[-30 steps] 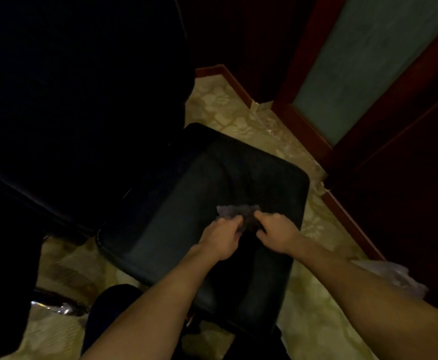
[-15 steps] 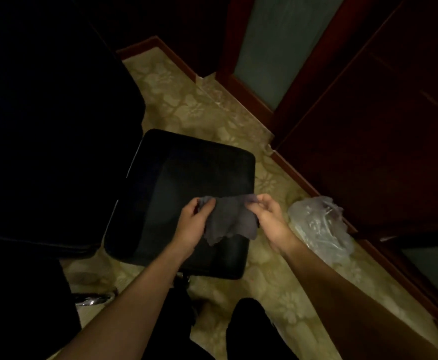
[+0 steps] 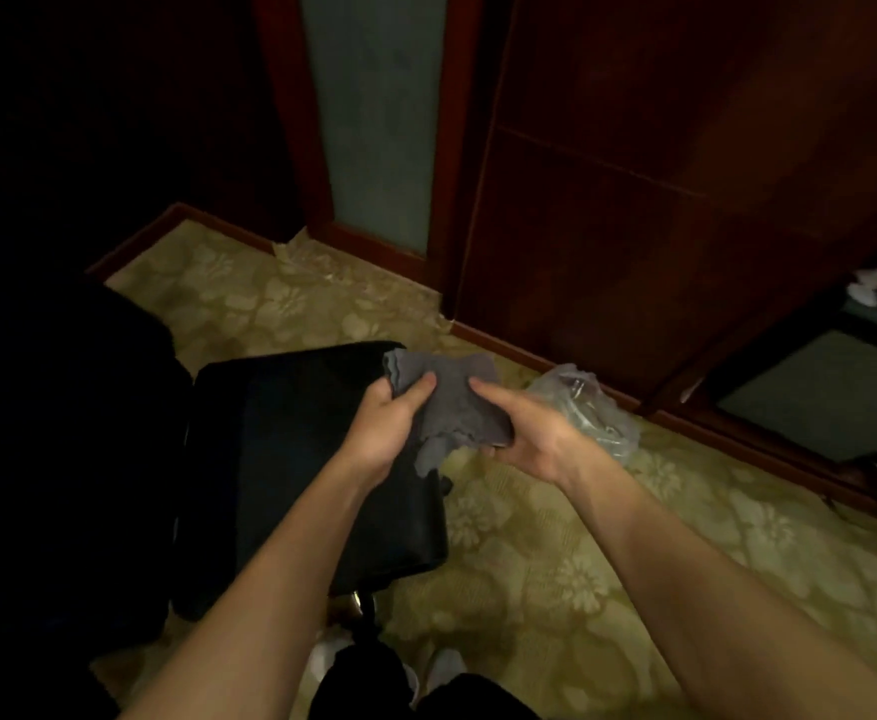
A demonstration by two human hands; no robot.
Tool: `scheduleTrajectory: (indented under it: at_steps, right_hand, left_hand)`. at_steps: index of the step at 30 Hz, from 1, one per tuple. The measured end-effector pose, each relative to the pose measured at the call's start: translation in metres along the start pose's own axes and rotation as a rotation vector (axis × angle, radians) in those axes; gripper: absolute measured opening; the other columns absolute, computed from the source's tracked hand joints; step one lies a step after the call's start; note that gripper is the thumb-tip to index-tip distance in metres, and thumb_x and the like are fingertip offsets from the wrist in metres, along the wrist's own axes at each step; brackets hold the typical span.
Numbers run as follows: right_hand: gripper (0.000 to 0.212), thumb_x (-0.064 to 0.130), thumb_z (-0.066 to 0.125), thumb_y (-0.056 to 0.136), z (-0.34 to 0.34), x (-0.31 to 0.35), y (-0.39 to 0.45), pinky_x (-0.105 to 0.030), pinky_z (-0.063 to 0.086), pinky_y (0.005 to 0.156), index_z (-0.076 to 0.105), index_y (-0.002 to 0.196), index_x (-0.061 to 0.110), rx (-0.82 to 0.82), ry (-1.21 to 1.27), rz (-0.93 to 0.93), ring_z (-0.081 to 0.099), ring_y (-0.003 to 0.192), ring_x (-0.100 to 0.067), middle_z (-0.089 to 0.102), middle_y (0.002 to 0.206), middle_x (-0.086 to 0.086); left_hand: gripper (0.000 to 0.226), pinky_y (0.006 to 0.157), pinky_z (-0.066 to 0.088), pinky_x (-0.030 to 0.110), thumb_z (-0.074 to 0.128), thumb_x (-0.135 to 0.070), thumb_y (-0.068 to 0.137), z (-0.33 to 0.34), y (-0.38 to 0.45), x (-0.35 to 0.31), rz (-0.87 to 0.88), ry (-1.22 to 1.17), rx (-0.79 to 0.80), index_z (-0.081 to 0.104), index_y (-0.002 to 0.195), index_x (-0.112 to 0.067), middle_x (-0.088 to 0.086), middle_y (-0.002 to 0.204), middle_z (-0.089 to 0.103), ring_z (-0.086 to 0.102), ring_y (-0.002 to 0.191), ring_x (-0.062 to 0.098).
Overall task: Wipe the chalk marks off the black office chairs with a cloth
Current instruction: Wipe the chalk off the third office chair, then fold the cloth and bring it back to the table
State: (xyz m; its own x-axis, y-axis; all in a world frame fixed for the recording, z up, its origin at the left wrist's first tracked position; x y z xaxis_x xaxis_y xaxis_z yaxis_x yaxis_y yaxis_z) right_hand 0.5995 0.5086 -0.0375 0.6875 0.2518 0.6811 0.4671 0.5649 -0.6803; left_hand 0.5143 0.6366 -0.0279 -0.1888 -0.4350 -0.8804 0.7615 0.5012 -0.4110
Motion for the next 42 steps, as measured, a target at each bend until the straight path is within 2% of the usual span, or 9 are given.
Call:
scheduleTrajectory:
  at_steps: [5, 9, 12, 14, 19, 24, 28, 32, 42]
  right_hand:
    - [0.029, 0.029, 0.066, 0.095, -0.049, 0.021, -0.039, -0.029, 0.052, 0.063, 0.065, 0.118, 0.012, -0.111, -0.071, -0.197, 0.07, 0.087, -0.019, 0.075, 0.102, -0.008]
    - [0.017, 0.028, 0.057, 0.101, -0.07, 0.026, -0.064, -0.021, 0.042, 0.043, 0.063, 0.102, 0.011, -0.214, -0.126, -0.356, 0.057, 0.049, -0.007, 0.065, 0.065, 0.004]
    - [0.021, 0.026, 0.052, 0.104, -0.081, 0.019, -0.085, -0.021, 0.039, 0.039, 0.058, 0.09, 0.012, -0.297, -0.15, -0.445, 0.047, 0.04, -0.006, 0.056, 0.054, 0.007]
    - [0.021, 0.026, 0.05, 0.104, -0.086, 0.009, -0.096, -0.022, 0.038, 0.039, 0.058, 0.092, 0.011, -0.344, -0.144, -0.458, 0.046, 0.04, -0.007, 0.054, 0.055, 0.005]
    - [0.016, 0.024, 0.056, 0.102, -0.094, -0.044, -0.132, -0.019, 0.038, 0.04, 0.058, 0.103, 0.008, -0.409, 0.157, -0.427, 0.047, 0.048, -0.007, 0.057, 0.063, 0.002]
    - [0.008, 0.01, 0.06, 0.098, -0.1, -0.111, -0.192, -0.019, 0.046, 0.045, 0.062, 0.103, 0.005, -0.474, 0.45, -0.42, 0.052, 0.047, -0.01, 0.064, 0.072, -0.005]
    - [0.008, 0.004, 0.055, 0.098, -0.116, -0.165, -0.252, -0.022, 0.053, 0.051, 0.063, 0.098, 0.006, -0.636, 0.579, -0.463, 0.061, 0.053, -0.016, 0.069, 0.074, -0.01]
    - [0.014, 0.0, 0.051, 0.099, -0.129, -0.209, -0.313, -0.021, 0.05, 0.045, 0.06, 0.102, 0.01, -0.812, 0.703, -0.554, 0.059, 0.049, -0.015, 0.064, 0.069, -0.011]
    - [0.039, -0.013, 0.035, 0.094, -0.136, -0.339, -0.457, -0.019, 0.049, 0.048, 0.062, 0.106, 0.012, -0.914, 1.128, -0.821, 0.058, 0.056, -0.016, 0.066, 0.088, -0.015]
  left_hand:
    - [0.025, 0.098, 0.055, 0.042, 0.066, -0.022, 0.096, 0.062, -0.015, -0.005, -0.029, 0.133, 0.136, 0.067, 0.119, -0.013, 0.007, 0.111, 0.075, 0.072, 0.103, 0.022]
    - [0.027, 0.095, 0.055, 0.039, 0.068, -0.018, 0.094, 0.086, -0.032, 0.005, -0.091, 0.072, 0.169, 0.066, 0.12, -0.012, 0.008, 0.111, 0.075, 0.072, 0.104, 0.023]
    - [0.023, 0.091, 0.056, 0.036, 0.066, -0.019, 0.095, 0.095, -0.046, 0.015, -0.153, 0.086, 0.205, 0.068, 0.117, -0.011, 0.011, 0.111, 0.075, 0.072, 0.102, 0.023]
    - [0.02, 0.09, 0.052, 0.036, 0.067, -0.024, 0.096, 0.098, -0.054, 0.021, -0.174, 0.155, 0.229, 0.07, 0.113, -0.013, 0.013, 0.11, 0.075, 0.071, 0.099, 0.024]
    - [0.008, 0.046, 0.038, 0.016, 0.063, -0.024, 0.098, 0.109, -0.077, 0.037, -0.185, 0.245, 0.317, 0.067, 0.102, -0.018, -0.002, 0.077, 0.07, 0.06, 0.057, 0.005]
    - [0.026, 0.073, 0.046, 0.025, 0.064, -0.021, 0.097, 0.128, -0.12, 0.068, -0.288, 0.286, 0.568, 0.067, 0.119, -0.008, 0.009, 0.104, 0.073, 0.066, 0.089, 0.019]
    - [0.021, 0.07, 0.048, 0.023, 0.058, -0.01, 0.099, 0.159, -0.167, 0.097, -0.367, 0.351, 0.782, 0.066, 0.118, -0.009, 0.007, 0.099, 0.072, 0.067, 0.085, 0.015]
    - [0.025, 0.049, 0.052, 0.017, 0.052, -0.001, 0.1, 0.191, -0.22, 0.126, -0.47, 0.343, 0.93, 0.061, 0.117, -0.018, 0.007, 0.093, 0.072, 0.068, 0.062, 0.012]
    - [0.033, 0.055, 0.056, 0.018, 0.035, 0.013, 0.1, 0.252, -0.379, 0.207, -0.698, 0.35, 1.109, 0.06, 0.113, -0.005, 0.019, 0.097, 0.066, 0.067, 0.066, 0.018]
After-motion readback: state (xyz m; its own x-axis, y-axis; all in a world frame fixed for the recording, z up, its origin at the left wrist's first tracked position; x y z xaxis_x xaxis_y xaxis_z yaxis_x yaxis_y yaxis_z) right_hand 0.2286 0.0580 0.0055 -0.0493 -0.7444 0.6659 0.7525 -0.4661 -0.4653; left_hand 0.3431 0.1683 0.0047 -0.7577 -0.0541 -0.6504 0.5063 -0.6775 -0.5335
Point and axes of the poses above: each hand's wrist, its own y-axis towards the middle knuckle, its own z-axis out of the palm, x = y × z, the point moved 8 cm from there along y, towards the middle knuckle
